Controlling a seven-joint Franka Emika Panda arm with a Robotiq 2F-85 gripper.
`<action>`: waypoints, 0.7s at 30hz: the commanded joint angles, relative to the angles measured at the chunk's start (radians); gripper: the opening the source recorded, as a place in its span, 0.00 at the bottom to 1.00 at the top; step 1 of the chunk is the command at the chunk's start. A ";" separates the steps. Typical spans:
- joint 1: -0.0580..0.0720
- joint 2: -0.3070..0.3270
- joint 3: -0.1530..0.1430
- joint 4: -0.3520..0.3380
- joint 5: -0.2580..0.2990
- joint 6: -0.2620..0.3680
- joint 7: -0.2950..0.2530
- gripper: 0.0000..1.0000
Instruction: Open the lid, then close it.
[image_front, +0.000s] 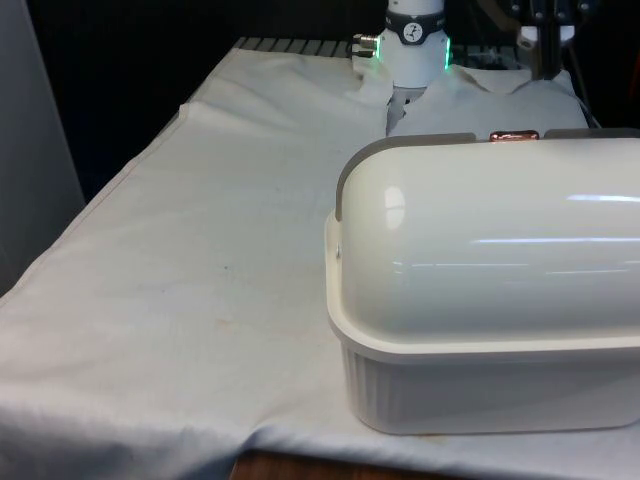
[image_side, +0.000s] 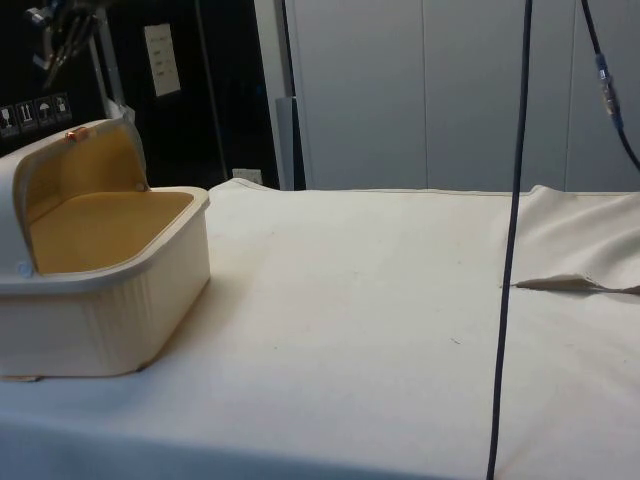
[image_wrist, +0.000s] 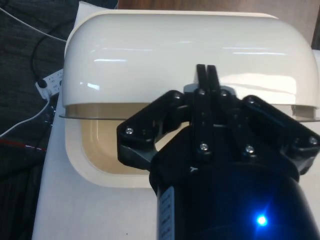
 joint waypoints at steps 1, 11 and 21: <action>-0.002 0.008 0.002 0.003 0.003 0.000 -0.001 0.01; -0.001 0.028 0.000 0.000 0.001 0.000 0.005 0.00; -0.008 0.043 0.006 -0.004 0.010 -0.005 0.002 0.00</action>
